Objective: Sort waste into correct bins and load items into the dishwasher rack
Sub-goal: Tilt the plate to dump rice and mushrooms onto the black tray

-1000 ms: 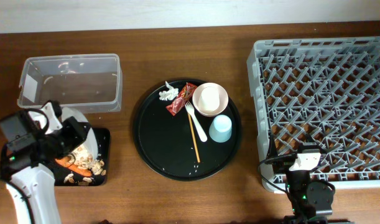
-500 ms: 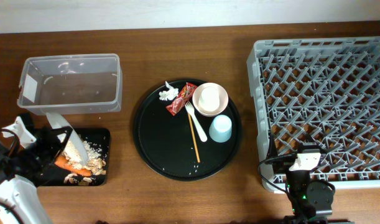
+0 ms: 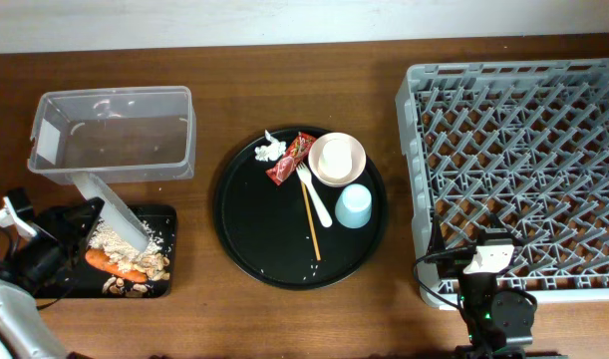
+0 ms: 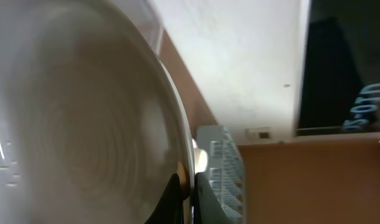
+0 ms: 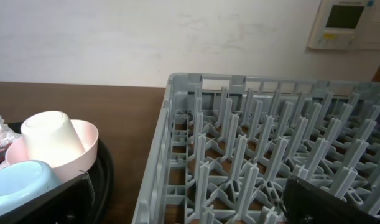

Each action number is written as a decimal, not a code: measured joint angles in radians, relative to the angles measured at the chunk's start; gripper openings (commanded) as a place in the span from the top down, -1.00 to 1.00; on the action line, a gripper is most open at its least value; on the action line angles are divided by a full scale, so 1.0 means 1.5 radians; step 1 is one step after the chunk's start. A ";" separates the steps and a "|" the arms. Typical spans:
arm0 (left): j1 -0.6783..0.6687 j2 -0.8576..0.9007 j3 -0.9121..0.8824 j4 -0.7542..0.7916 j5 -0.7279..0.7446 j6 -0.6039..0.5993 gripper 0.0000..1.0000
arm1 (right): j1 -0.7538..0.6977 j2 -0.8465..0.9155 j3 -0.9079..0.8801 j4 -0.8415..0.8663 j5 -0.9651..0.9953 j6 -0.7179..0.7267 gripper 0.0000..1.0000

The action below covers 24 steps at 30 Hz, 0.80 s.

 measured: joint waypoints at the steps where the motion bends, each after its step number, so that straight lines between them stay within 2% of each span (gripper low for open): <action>1: 0.006 0.009 0.000 -0.005 0.019 0.005 0.99 | 0.000 0.000 0.000 0.000 0.000 0.000 -0.97; 7: 0.070 0.013 -0.001 -0.097 0.016 0.017 0.99 | 0.000 0.000 0.000 0.000 0.000 0.000 -0.97; 13: 0.154 0.014 -0.001 -0.128 0.027 0.042 0.99 | 0.000 0.000 0.000 0.000 0.000 0.000 -0.97; 18: 0.158 0.014 -0.001 -0.126 0.071 0.064 1.00 | 0.000 0.000 0.000 0.000 0.000 0.000 -0.97; 19: 0.159 0.014 -0.002 -0.155 0.089 0.077 1.00 | 0.000 0.000 0.000 0.000 0.000 0.000 -0.97; 21: 0.159 0.014 -0.004 -0.129 0.133 0.106 1.00 | 0.000 0.000 0.000 0.000 0.000 0.000 -0.97; 24: 0.159 0.014 -0.003 -0.138 0.138 0.115 0.99 | 0.000 0.000 0.000 0.000 0.000 0.000 -0.97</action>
